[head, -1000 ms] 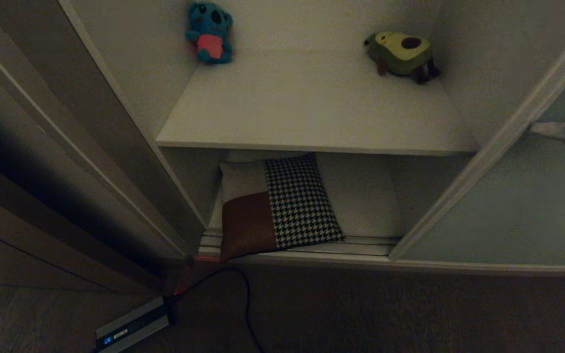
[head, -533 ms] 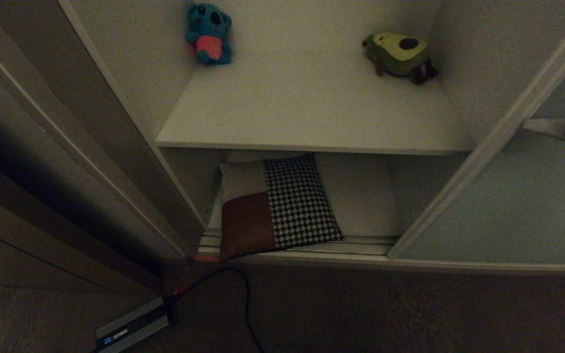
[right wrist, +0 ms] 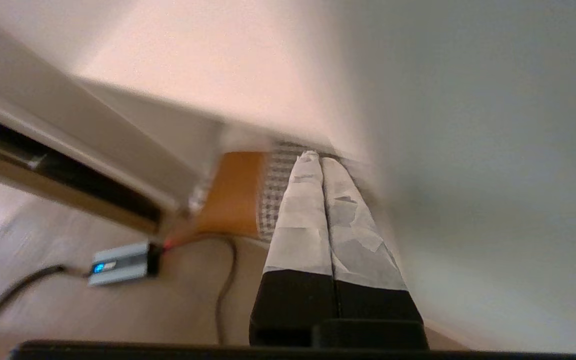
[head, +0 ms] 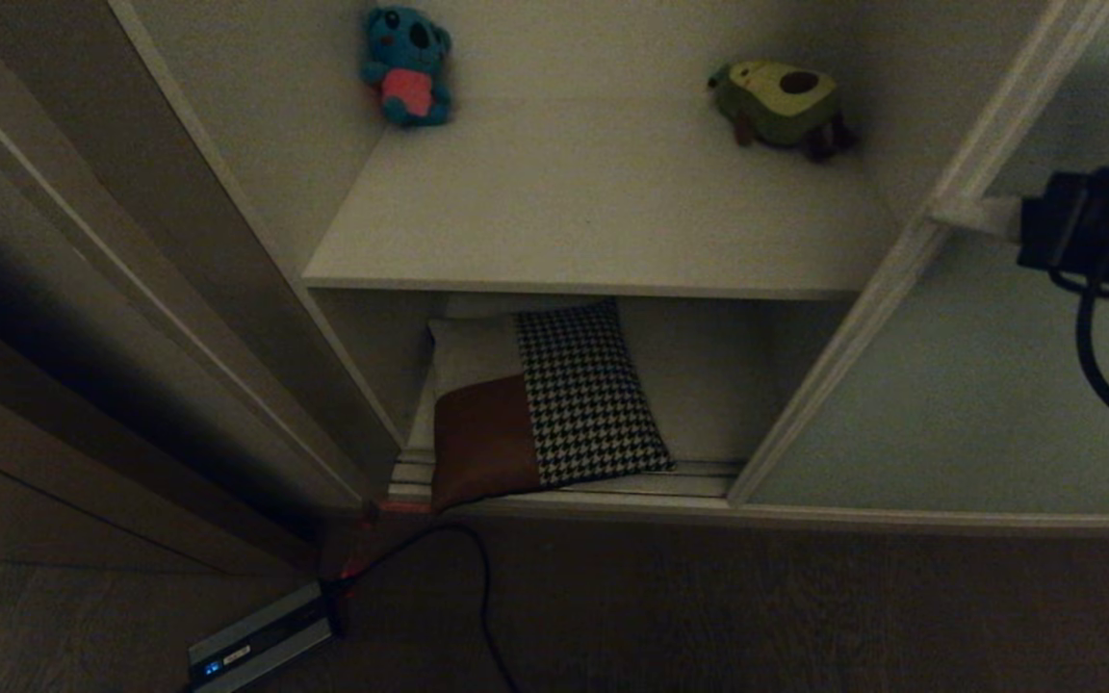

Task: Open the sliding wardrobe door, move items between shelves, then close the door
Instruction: Close the door

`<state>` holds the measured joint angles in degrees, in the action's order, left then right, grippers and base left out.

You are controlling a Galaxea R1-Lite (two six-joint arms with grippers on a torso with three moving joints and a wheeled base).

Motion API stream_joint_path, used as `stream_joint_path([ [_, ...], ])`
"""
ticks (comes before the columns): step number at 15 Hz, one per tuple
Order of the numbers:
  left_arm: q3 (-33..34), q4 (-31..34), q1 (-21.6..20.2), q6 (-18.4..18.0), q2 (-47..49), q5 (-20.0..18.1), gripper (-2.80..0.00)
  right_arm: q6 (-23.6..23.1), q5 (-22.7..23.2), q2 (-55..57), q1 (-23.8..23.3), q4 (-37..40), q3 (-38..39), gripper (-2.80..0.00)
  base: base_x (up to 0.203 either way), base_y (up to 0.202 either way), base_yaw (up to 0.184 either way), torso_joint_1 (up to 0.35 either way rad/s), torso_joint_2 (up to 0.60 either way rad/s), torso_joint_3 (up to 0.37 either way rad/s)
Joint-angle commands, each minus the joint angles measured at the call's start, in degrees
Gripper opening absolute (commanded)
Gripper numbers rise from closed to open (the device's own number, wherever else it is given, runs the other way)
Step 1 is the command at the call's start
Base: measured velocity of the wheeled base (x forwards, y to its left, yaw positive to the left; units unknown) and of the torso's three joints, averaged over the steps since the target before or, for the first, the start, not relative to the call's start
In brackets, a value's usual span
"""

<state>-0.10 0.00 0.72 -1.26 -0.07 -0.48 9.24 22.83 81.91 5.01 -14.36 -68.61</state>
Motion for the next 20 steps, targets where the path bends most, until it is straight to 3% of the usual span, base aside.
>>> stream_joint_path([
  [1,0.0,0.0,0.1,0.0,0.1,0.0,-2.80,-0.7,-0.4,-3.8,4.2,1.6,1.8,-2.80,0.000,0.000,0.000,0.000,0.00,0.000],
  [6,0.0,0.0,0.1,0.0,0.1,0.0,-2.80,-10.6,-0.4,-14.9,14.2,2.0,12.5,-2.80,0.000,0.000,0.000,0.000,0.00,0.000],
  [10,0.0,0.0,0.1,0.0,0.1,0.0,-2.80,-10.5,-0.5,-17.9,14.4,3.3,16.5,-2.80,0.000,0.000,0.000,0.000,0.00,0.000],
  [12,0.0,0.0,0.1,0.0,0.1,0.0,-2.80,-10.0,-0.7,-19.0,12.3,3.6,19.5,-2.80,0.000,0.000,0.000,0.000,0.00,0.000],
  [20,0.0,0.0,0.1,0.0,0.1,0.0,-2.80,-10.7,-1.1,-19.2,12.2,3.3,21.1,-2.80,0.000,0.000,0.000,0.000,0.00,0.000],
])
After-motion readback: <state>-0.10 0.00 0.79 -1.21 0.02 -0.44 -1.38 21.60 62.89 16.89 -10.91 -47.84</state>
